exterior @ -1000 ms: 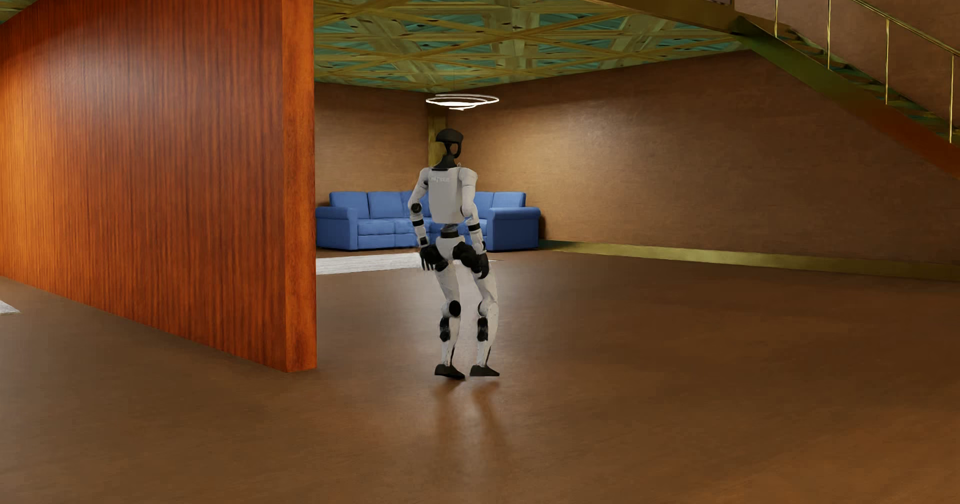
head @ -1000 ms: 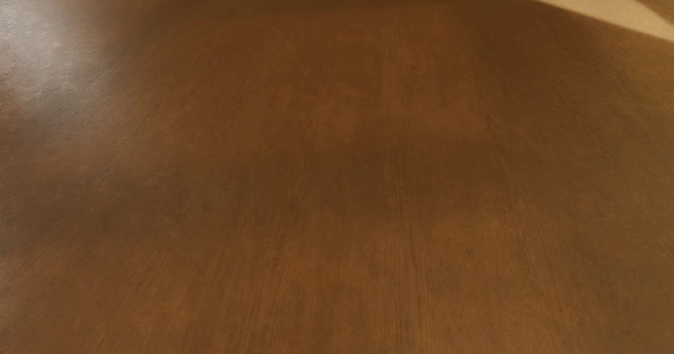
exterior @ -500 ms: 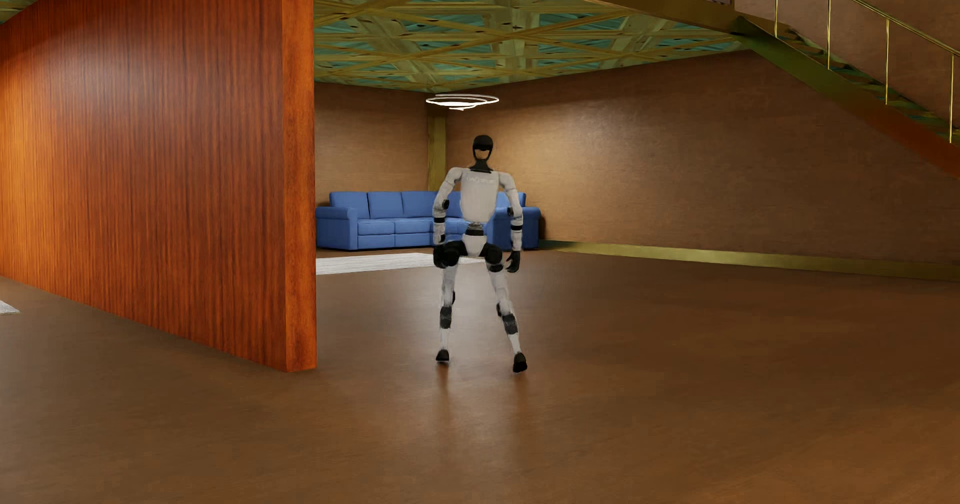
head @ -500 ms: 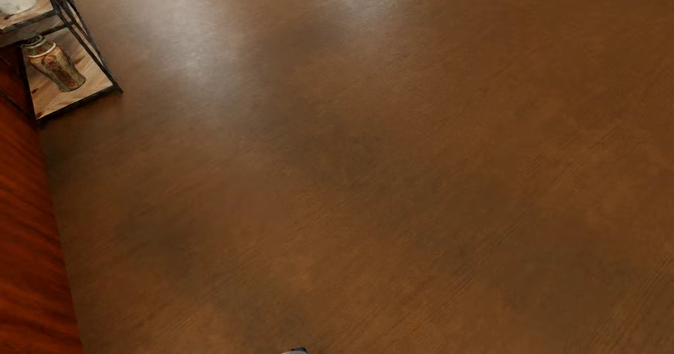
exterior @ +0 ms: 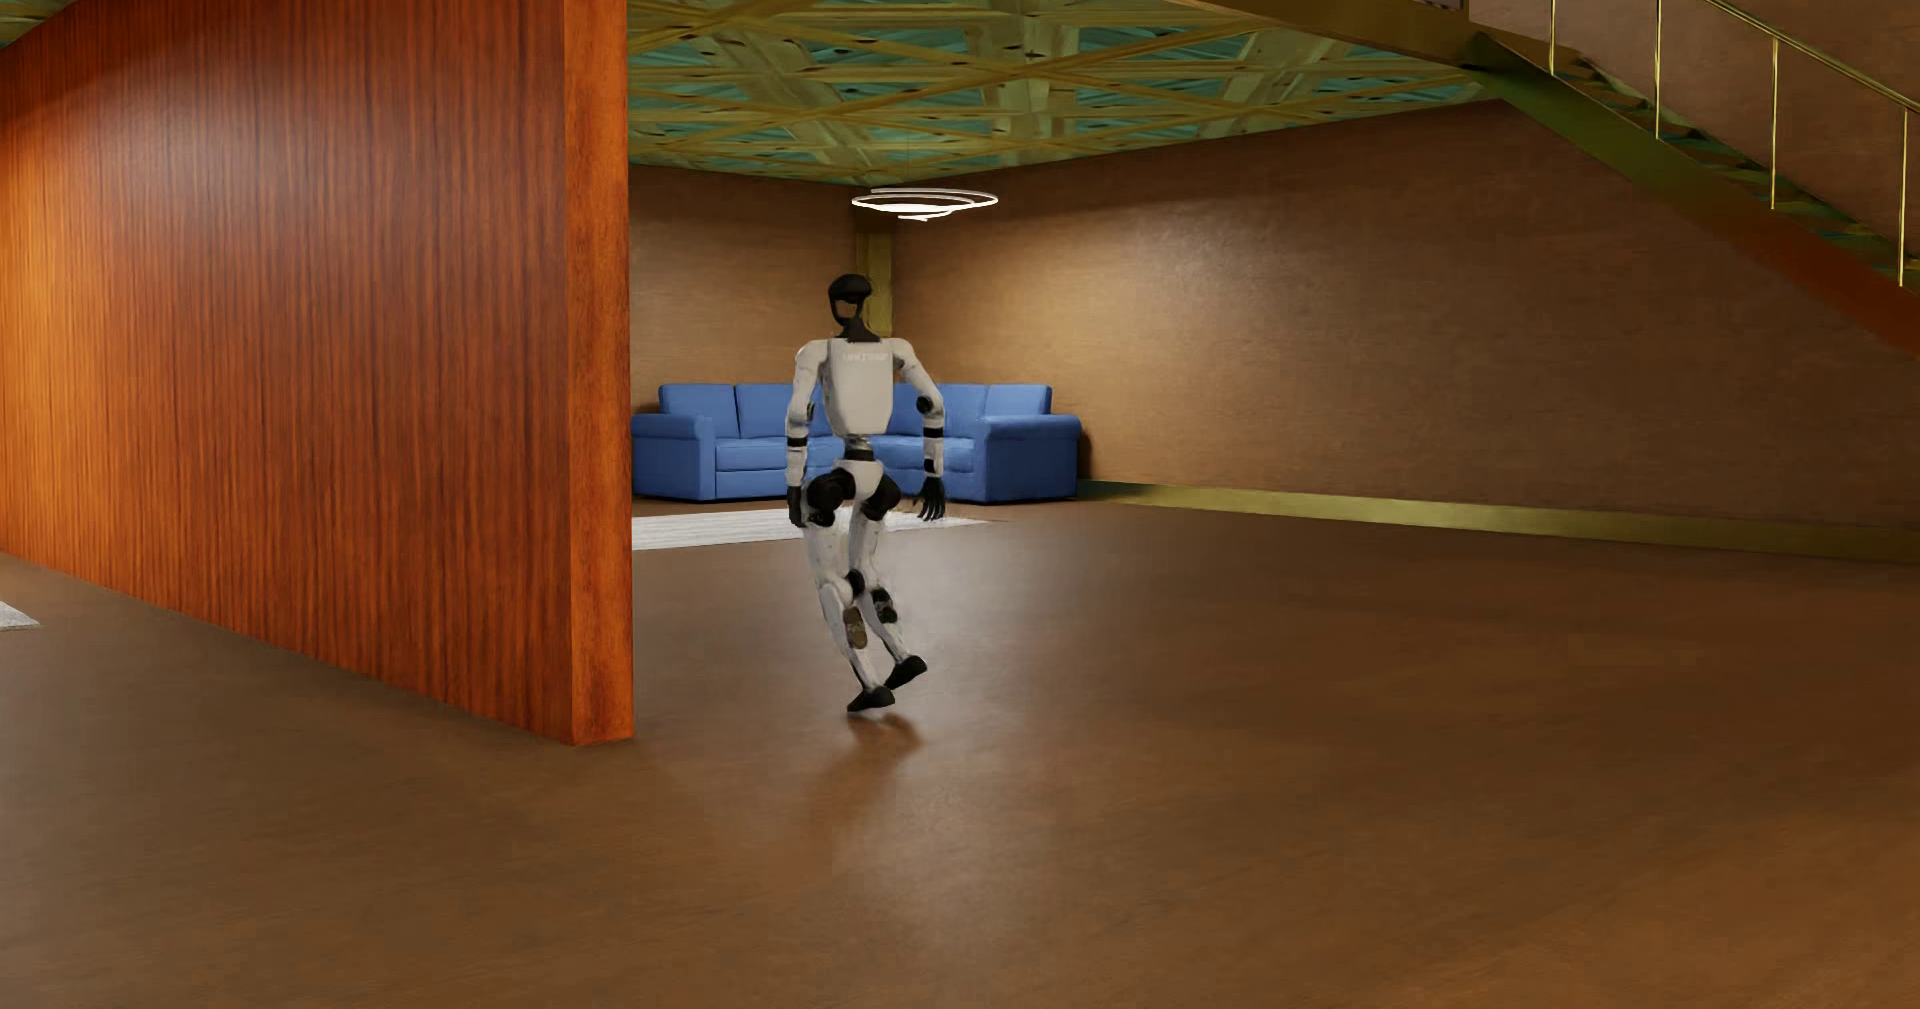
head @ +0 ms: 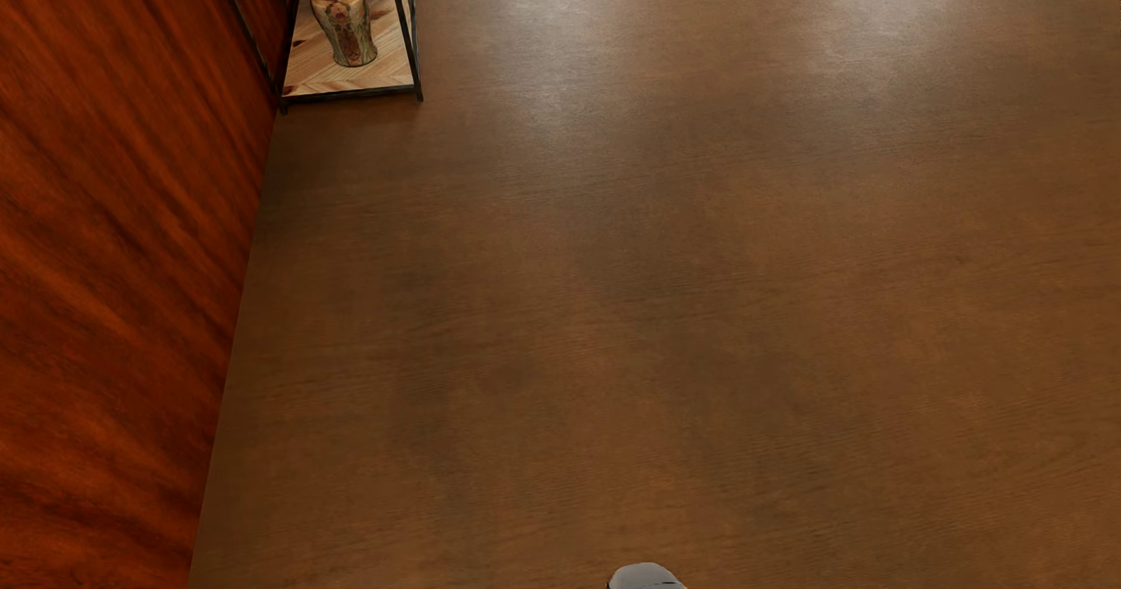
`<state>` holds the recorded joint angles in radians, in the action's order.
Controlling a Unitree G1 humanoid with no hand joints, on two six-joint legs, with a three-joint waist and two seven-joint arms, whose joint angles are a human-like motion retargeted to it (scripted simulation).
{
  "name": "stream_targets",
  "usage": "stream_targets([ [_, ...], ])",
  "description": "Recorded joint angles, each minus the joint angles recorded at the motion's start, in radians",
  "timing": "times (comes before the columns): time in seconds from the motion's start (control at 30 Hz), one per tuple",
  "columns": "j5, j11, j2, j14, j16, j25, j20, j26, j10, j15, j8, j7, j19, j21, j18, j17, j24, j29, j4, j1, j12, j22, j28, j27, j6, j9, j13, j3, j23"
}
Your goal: Avoid the corner
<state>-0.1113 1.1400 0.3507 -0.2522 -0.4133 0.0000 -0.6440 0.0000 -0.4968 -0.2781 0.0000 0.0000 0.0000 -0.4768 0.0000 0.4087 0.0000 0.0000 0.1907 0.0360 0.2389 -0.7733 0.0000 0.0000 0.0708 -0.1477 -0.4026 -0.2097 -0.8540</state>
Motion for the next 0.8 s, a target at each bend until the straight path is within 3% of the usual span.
stream_targets([
  [0.1,-0.005,-0.495,0.128,-0.153,-0.021,0.000,0.174,0.000,0.081,0.097,0.000,0.000,0.000,-0.032,0.000,-0.007,0.000,0.000,-0.039,0.222,-0.124,0.159,0.000,0.000,0.002,0.035,-0.074,-0.115,-0.037],
  [0.17,-0.022,-0.675,0.173,-0.187,-0.044,0.000,0.235,0.000,0.090,0.068,0.000,0.000,0.000,-0.038,0.000,-0.004,0.000,0.000,-0.062,0.321,-0.183,0.244,0.000,0.000,0.014,0.071,-0.112,-0.158,-0.042],
  [0.2,-0.027,-0.631,0.189,-0.157,-0.045,0.000,0.264,0.000,0.073,0.073,0.000,0.000,0.000,-0.035,0.000,-0.004,0.000,0.000,-0.118,0.361,-0.194,0.264,0.000,0.000,0.006,0.071,-0.126,-0.208,-0.046],
  [0.23,-0.016,-0.491,0.237,-0.084,-0.037,0.000,0.283,0.000,0.019,0.155,0.000,0.000,0.000,-0.049,0.000,-0.005,0.000,0.000,-0.172,0.377,-0.189,0.269,0.000,0.000,-0.016,0.074,-0.124,-0.229,-0.070],
  [0.27,0.030,-0.354,0.255,0.056,-0.006,0.000,0.286,0.000,-0.092,0.173,0.000,0.000,0.000,-0.073,0.000,-0.007,0.000,0.000,-0.234,0.371,-0.164,0.235,0.000,0.000,-0.059,0.060,-0.103,-0.224,-0.126],
  [0.3,0.057,-0.283,0.204,0.222,0.005,0.000,0.284,0.000,-0.276,0.124,0.000,0.000,0.000,-0.078,0.000,-0.016,0.000,0.000,-0.259,0.317,-0.134,0.198,0.000,0.000,-0.066,0.049,-0.066,-0.196,-0.162],
  [0.33,0.072,-0.260,0.157,0.348,-0.001,0.000,0.230,0.000,-0.550,0.059,0.000,0.000,0.000,-0.052,0.000,-0.033,0.000,0.000,-0.228,0.186,-0.122,0.159,0.000,0.000,-0.052,0.058,-0.058,-0.162,-0.138],
  [0.37,0.115,-0.296,0.062,0.337,0.005,0.000,0.165,0.000,-0.772,0.041,0.000,0.000,0.000,-0.036,0.000,-0.043,0.000,0.000,-0.234,0.076,-0.119,0.104,0.000,0.000,-0.064,0.045,-0.044,-0.086,-0.094],
  [0.43,0.136,-0.404,-0.115,0.312,0.014,0.000,0.097,0.000,-0.933,0.050,0.000,0.000,0.000,0.017,0.000,-0.063,0.000,0.000,-0.171,-0.134,-0.049,0.028,0.000,0.000,-0.016,0.037,0.015,0.077,0.022],
  [0.47,0.135,-0.471,-0.224,0.335,0.010,0.000,0.121,0.000,-0.873,0.049,0.000,0.000,0.000,0.023,0.000,-0.071,0.000,0.000,-0.144,-0.221,0.025,0.027,0.000,0.000,0.014,0.031,0.040,0.141,0.095],
  [0.5,0.132,-0.528,-0.321,0.409,0.050,0.000,0.024,0.000,-0.714,0.045,0.000,0.000,0.000,0.065,0.000,-0.066,0.000,0.000,-0.126,-0.291,0.020,-0.154,0.000,0.000,0.013,0.025,0.069,0.184,0.160],
  [0.57,0.109,-0.621,-0.492,0.566,0.026,0.000,-0.081,0.000,-0.283,0.020,0.000,0.000,0.000,0.108,0.000,-0.066,0.000,0.000,-0.111,-0.396,0.116,-0.173,0.000,0.000,0.030,0.033,0.126,0.268,0.307],
  [0.6,0.103,-0.640,-0.563,0.437,0.032,0.000,-0.104,0.000,-0.078,-0.014,0.000,0.000,0.000,0.138,0.000,-0.053,0.000,0.000,-0.123,-0.416,0.150,-0.199,0.000,0.000,0.019,0.038,0.163,0.300,0.364],
  [0.63,0.095,-0.645,-0.609,0.122,0.030,0.000,-0.143,0.000,0.041,-0.055,0.000,0.000,0.000,0.151,0.000,-0.040,0.000,0.000,-0.137,-0.443,0.181,-0.207,0.000,0.000,0.009,0.048,0.196,0.334,0.406],
  [0.67,0.075,-0.634,-0.642,-0.098,0.032,0.000,-0.157,0.000,0.014,-0.096,0.000,0.000,0.000,0.176,0.000,-0.031,0.000,0.000,-0.153,-0.471,0.208,-0.217,0.000,0.000,0.003,0.057,0.218,0.364,0.430],
  [0.7,0.055,-0.612,-0.674,-0.119,0.035,0.000,-0.180,0.000,0.023,-0.098,0.000,0.000,0.000,0.197,0.000,-0.029,0.000,0.000,-0.150,-0.495,0.229,-0.227,0.000,0.000,0.003,0.053,0.230,0.402,0.435],
  [0.73,0.029,-0.590,-0.723,0.057,0.035,0.000,-0.196,0.000,0.005,-0.059,0.000,0.000,0.000,0.218,0.000,-0.039,0.000,0.000,-0.134,-0.514,0.243,-0.244,0.000,0.000,0.013,0.046,0.228,0.424,0.404],
  [0.77,0.015,-0.536,-0.723,0.331,0.039,0.000,-0.208,0.000,-0.036,0.061,0.000,0.000,0.000,0.232,0.000,-0.051,0.000,0.000,-0.105,-0.554,0.249,-0.257,0.000,0.000,0.026,0.067,0.212,0.418,0.368],
  [0.8,-0.036,-0.378,-0.681,0.474,0.040,0.000,-0.238,0.000,-0.122,0.265,0.000,0.000,0.000,0.218,0.000,-0.077,0.000,0.000,-0.056,-0.564,0.238,-0.276,0.000,0.000,0.063,0.073,0.192,0.402,0.285],
])
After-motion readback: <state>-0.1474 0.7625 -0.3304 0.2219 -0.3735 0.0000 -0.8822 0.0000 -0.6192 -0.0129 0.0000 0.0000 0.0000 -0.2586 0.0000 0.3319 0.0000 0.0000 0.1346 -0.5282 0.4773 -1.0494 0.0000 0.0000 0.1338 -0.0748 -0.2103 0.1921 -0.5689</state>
